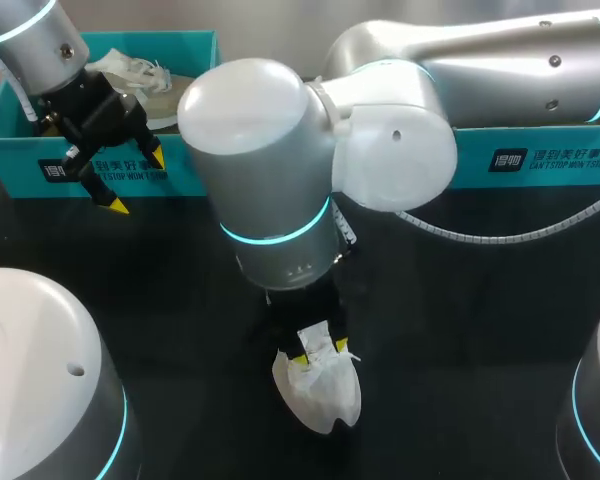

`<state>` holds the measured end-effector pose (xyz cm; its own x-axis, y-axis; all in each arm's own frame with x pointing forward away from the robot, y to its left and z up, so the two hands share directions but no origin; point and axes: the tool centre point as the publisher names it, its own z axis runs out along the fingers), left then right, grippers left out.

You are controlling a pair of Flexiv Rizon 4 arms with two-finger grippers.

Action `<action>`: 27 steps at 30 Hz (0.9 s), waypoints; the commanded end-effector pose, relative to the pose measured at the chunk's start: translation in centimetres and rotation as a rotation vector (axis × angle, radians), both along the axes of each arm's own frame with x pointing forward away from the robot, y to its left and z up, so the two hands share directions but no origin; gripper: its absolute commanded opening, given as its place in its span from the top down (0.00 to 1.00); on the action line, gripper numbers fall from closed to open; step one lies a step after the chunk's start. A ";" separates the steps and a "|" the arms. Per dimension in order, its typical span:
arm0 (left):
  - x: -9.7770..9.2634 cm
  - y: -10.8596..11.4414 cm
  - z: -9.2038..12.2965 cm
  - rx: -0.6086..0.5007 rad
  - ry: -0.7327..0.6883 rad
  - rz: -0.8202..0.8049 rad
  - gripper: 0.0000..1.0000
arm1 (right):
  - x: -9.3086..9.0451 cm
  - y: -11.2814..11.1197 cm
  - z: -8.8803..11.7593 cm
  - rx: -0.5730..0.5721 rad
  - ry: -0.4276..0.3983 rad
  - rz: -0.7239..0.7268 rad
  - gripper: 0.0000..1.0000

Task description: Take the shoe out of the shoebox, open the shoe tongue, remove and reinsert the insole, then place the shoe into the shoebox

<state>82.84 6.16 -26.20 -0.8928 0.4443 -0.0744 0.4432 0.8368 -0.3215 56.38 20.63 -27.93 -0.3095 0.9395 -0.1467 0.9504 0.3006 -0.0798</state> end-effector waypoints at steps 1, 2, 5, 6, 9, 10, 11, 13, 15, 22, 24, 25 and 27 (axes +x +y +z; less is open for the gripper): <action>0.0 0.0 0.0 0.002 0.000 -0.001 0.00 | 1.4 -0.1 -0.4 0.003 0.008 0.019 0.59; 0.0 0.0 0.0 0.002 0.000 -0.001 0.00 | 1.7 -0.1 -0.5 0.001 0.008 0.027 0.60; 0.0 0.0 0.0 0.002 0.000 -0.001 0.00 | 2.8 0.1 -0.7 -0.007 0.010 0.044 0.63; 0.0 0.0 0.0 0.002 0.000 -0.001 0.00 | 3.1 0.2 -0.8 -0.006 0.010 0.047 0.64; 0.0 0.0 0.0 0.002 0.000 -0.001 0.00 | 4.1 0.3 -1.0 -0.007 0.010 0.053 0.64; 0.0 0.0 0.0 0.002 0.000 -0.001 0.00 | 4.5 0.2 -1.2 -0.006 0.011 0.051 0.64; 0.0 0.0 0.0 0.002 0.000 -0.001 0.00 | 4.8 0.1 -1.5 0.005 0.009 0.051 0.64; 0.0 0.0 0.0 0.002 0.000 -0.001 0.00 | 5.6 0.0 -2.0 0.014 0.007 0.050 0.65; 0.0 0.0 0.0 0.002 0.000 -0.001 0.00 | 6.3 -0.1 -2.5 0.024 0.006 0.052 0.67; 0.0 0.0 0.0 0.002 0.000 -0.001 0.00 | 9.7 -0.7 -5.4 0.056 0.033 0.052 0.71; 0.0 0.0 0.0 0.002 0.000 -0.001 0.00 | 10.1 -0.9 -5.9 0.058 0.037 0.050 0.73; 0.0 0.0 0.0 0.002 0.000 -0.001 0.00 | 10.4 -1.0 -6.1 0.060 0.039 0.049 0.73; 0.0 0.0 0.0 0.002 0.000 -0.001 0.00 | 10.7 -1.0 -6.3 0.069 0.041 0.052 0.73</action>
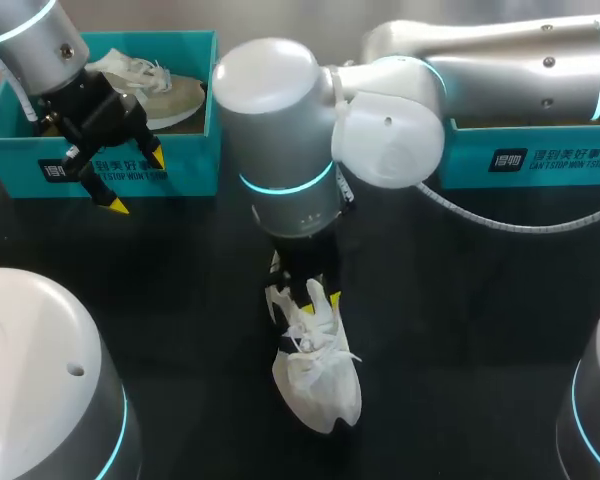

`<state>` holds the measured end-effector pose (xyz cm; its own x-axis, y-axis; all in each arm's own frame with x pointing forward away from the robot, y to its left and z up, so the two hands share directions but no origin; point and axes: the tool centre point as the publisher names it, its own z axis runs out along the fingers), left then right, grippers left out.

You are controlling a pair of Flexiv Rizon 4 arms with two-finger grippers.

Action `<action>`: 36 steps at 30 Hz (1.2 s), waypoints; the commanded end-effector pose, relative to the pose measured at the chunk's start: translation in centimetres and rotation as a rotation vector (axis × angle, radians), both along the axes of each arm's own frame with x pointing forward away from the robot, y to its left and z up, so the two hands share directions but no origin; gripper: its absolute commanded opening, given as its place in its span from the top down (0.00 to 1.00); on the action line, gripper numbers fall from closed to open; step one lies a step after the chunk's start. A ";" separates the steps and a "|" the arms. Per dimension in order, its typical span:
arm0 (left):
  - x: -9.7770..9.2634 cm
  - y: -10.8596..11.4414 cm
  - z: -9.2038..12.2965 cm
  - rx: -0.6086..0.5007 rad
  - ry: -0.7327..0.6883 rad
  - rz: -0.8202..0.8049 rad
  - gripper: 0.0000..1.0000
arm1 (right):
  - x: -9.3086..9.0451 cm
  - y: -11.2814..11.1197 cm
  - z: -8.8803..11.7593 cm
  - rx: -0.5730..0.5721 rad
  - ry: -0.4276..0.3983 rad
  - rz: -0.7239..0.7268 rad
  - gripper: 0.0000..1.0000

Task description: Take the shoe out of the shoebox, open the shoe tongue, remove and reinsert the insole, then place the shoe into the shoebox

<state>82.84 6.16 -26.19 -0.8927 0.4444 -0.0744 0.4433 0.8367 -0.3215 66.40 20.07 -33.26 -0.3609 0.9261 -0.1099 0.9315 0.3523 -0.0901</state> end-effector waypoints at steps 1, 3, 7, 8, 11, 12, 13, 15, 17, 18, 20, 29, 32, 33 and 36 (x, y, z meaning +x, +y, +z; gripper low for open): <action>0.0 0.0 0.0 0.002 0.000 -0.001 0.00 | 0.8 -0.4 -0.8 0.038 0.018 0.003 0.73; 0.0 0.0 0.0 0.002 0.000 -0.001 0.00 | 0.5 -0.1 -0.2 0.033 0.003 0.012 0.74; 0.0 0.0 0.0 0.002 0.000 -0.001 0.00 | -0.9 0.3 0.9 0.028 -0.024 0.010 0.75; 0.0 0.0 0.0 0.002 0.000 -0.001 0.00 | -1.3 0.5 1.0 0.025 -0.025 0.009 0.75; 0.0 0.0 0.0 0.002 0.000 -0.001 0.00 | -2.4 0.8 0.8 0.022 -0.025 0.005 0.75; 0.0 0.0 0.0 0.002 0.000 -0.001 0.00 | -2.7 0.8 0.6 0.023 -0.018 0.000 0.75; 0.0 0.0 0.0 0.002 0.000 -0.001 0.00 | -2.9 0.9 0.3 0.028 -0.010 -0.006 0.75; 0.0 0.0 0.0 0.002 0.000 -0.001 0.00 | -3.1 0.8 -0.5 0.046 0.002 -0.015 0.75; 0.0 0.0 0.0 0.002 0.000 -0.001 0.00 | -3.2 0.9 -1.1 0.067 0.010 -0.017 0.76; 0.0 0.0 0.0 0.002 0.000 -0.001 0.00 | -3.1 0.9 -1.4 0.073 0.014 -0.016 0.76; 0.0 0.0 0.0 0.002 0.000 -0.001 0.00 | -2.9 1.0 -2.0 0.083 0.019 -0.015 0.77; 0.0 0.0 0.0 0.002 0.000 -0.001 0.00 | -1.2 -0.1 -3.3 0.090 0.019 -0.028 0.78; 0.0 0.0 0.0 0.002 0.000 -0.001 0.00 | -1.0 0.2 -1.6 0.058 -0.018 -0.004 0.78; 0.0 0.0 0.0 0.002 0.000 -0.001 0.00 | -0.9 0.3 -1.1 0.054 -0.030 0.006 0.78; 0.0 0.0 0.0 0.002 0.000 -0.001 0.00 | -0.7 0.6 -0.1 0.037 -0.056 0.033 0.78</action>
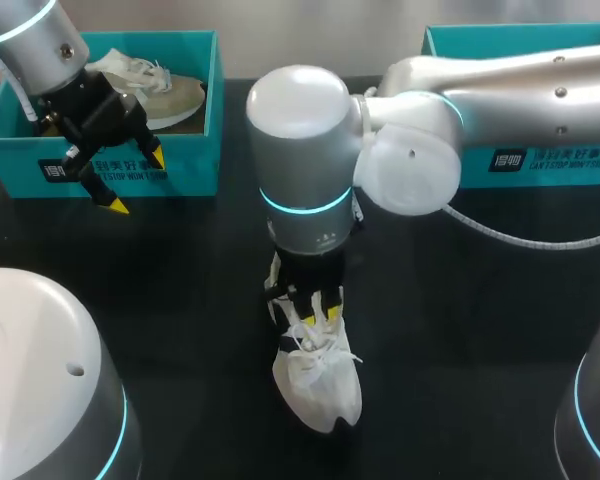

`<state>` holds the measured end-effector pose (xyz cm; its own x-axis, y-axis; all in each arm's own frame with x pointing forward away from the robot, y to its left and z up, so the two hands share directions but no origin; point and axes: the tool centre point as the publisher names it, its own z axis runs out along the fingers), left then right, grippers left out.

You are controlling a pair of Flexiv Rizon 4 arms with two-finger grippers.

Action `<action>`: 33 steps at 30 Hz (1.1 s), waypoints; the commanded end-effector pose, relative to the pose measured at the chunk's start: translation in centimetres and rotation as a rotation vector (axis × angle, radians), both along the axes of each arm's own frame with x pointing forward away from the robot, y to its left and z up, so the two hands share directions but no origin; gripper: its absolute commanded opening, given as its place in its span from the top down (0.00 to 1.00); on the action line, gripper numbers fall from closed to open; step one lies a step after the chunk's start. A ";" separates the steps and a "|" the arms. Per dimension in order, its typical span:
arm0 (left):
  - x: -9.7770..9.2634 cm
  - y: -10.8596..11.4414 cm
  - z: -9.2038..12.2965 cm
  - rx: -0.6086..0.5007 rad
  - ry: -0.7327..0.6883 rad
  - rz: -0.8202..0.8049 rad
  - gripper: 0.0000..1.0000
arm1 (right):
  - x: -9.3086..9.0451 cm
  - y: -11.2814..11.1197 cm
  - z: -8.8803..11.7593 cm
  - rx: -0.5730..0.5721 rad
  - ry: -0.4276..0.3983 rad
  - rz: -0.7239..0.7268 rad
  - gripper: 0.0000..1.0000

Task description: Take the shoe out of the shoebox, open the shoe tongue, remove and reinsert the insole, then place the shoe into the shoebox

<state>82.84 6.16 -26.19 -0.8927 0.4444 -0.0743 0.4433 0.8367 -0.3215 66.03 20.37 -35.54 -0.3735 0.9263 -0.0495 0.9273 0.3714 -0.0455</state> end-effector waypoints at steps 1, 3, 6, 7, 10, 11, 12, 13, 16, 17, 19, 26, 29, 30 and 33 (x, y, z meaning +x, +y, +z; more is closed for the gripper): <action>0.0 0.0 0.0 0.002 0.000 -0.001 0.00 | -0.3 0.4 2.3 -0.039 -0.038 0.018 0.78; 0.0 0.0 0.0 0.002 0.000 -0.001 0.00 | 0.0 0.4 2.5 -0.043 -0.044 0.029 0.77; 0.0 0.0 0.0 0.002 0.000 -0.001 0.00 | 0.7 0.3 2.0 -0.031 -0.038 0.052 0.77; 0.0 0.0 0.0 0.002 0.000 -0.001 0.00 | 0.9 0.4 1.8 -0.030 -0.030 0.057 0.76; 0.0 0.0 0.0 0.002 0.000 -0.001 0.00 | 2.0 0.3 0.6 -0.002 0.001 0.101 0.74; 0.0 0.0 0.0 0.002 0.000 -0.001 0.00 | 2.2 0.4 0.3 0.011 0.000 0.114 0.72; 0.0 0.0 0.0 0.002 0.000 -0.001 0.00 | 2.4 0.4 0.1 0.018 0.006 0.124 0.72; 0.0 0.0 0.0 0.002 0.000 -0.001 0.00 | 2.6 0.4 -0.1 0.015 0.014 0.124 0.72; 0.0 0.0 0.0 0.002 0.000 -0.001 0.00 | 3.0 0.3 -0.5 0.028 0.024 0.137 0.73; 0.0 0.0 0.0 0.002 0.000 -0.001 0.00 | 3.0 0.3 -0.5 0.044 0.020 0.146 0.73; 0.0 0.0 0.0 0.002 0.000 -0.001 0.00 | 2.9 0.0 0.1 0.038 0.011 0.147 0.74; 0.0 0.0 0.0 0.002 0.000 -0.001 0.00 | 2.5 -0.7 5.2 -0.048 -0.061 0.243 0.69; 0.0 0.0 0.0 0.002 0.000 -0.001 0.00 | 2.8 -0.8 7.1 -0.076 -0.097 0.356 0.61; 0.0 0.0 0.0 0.002 0.000 -0.001 0.00 | 3.0 -0.7 7.6 -0.078 -0.110 0.409 0.58; 0.0 0.0 0.0 0.002 0.000 -0.001 0.00 | 3.9 -0.4 8.5 -0.104 -0.135 0.582 0.37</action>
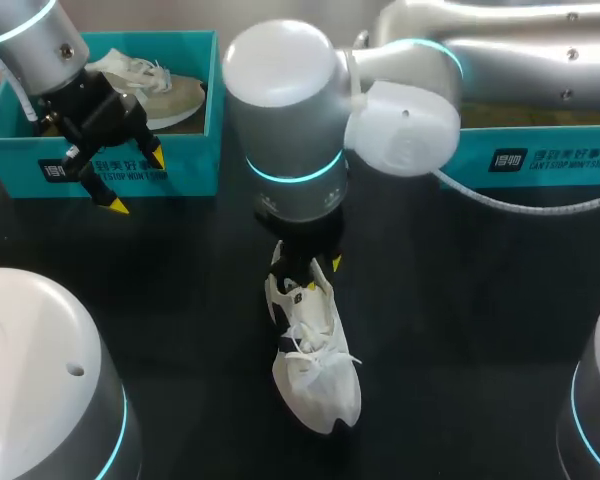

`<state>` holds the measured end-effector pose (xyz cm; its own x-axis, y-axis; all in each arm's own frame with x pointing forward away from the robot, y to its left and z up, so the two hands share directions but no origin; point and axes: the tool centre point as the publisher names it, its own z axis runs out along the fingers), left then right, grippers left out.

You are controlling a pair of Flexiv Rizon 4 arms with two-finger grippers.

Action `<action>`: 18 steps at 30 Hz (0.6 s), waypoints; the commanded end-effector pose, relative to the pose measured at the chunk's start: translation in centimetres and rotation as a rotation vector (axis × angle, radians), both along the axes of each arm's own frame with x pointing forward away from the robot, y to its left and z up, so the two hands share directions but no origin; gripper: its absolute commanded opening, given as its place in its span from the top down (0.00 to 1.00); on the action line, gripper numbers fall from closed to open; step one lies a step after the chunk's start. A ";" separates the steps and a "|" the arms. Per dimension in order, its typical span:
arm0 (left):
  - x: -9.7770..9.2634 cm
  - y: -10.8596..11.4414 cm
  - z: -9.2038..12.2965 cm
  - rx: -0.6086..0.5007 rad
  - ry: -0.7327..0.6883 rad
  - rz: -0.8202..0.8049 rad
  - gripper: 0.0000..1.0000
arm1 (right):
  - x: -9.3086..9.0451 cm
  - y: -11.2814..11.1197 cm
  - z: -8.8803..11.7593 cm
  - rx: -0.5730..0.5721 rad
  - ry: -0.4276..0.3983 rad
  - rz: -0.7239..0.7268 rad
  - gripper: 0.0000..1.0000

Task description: Take the shoe out of the shoebox, open the shoe tongue, remove and reinsert the insole, then place the shoe into the shoebox

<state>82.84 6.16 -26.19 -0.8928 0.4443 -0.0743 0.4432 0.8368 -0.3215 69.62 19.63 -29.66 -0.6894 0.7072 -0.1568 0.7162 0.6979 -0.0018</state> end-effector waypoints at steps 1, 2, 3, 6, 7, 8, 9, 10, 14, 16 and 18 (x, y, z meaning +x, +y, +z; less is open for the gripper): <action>0.0 0.0 0.0 0.002 0.000 -0.001 0.00 | 0.6 0.4 2.9 -0.048 -0.044 0.222 0.13; 0.0 0.0 0.0 0.002 0.000 -0.001 0.00 | 1.0 0.4 3.1 -0.049 -0.046 0.262 0.00; 0.0 0.0 0.0 0.002 0.000 -0.001 0.00 | 1.2 0.4 3.2 -0.052 -0.045 0.285 0.00; 0.0 0.0 0.0 0.002 0.000 -0.001 0.00 | 1.8 0.4 4.1 -0.080 -0.052 0.307 0.00; 0.0 0.0 0.0 0.002 0.000 -0.001 0.00 | 1.9 0.4 4.4 -0.089 -0.054 0.325 0.00; 0.0 0.0 0.0 0.002 0.000 -0.001 0.00 | 2.1 0.5 4.6 -0.086 -0.061 0.363 0.00; 0.0 0.0 0.0 0.002 0.000 -0.001 0.00 | 2.2 0.5 4.8 -0.077 -0.068 0.412 0.00; 0.0 0.0 0.0 0.002 0.000 -0.001 0.00 | 2.3 0.6 5.1 -0.087 -0.066 0.431 0.00; 0.0 0.0 0.0 0.002 0.000 -0.001 0.00 | 2.6 0.7 6.1 -0.070 -0.087 0.587 0.00; 0.0 0.0 0.0 0.002 0.000 -0.001 0.00 | 2.5 0.8 6.5 -0.051 -0.093 0.644 0.00; 0.0 0.0 0.0 0.002 0.000 -0.001 0.00 | 2.5 0.8 6.5 -0.051 -0.093 0.644 0.00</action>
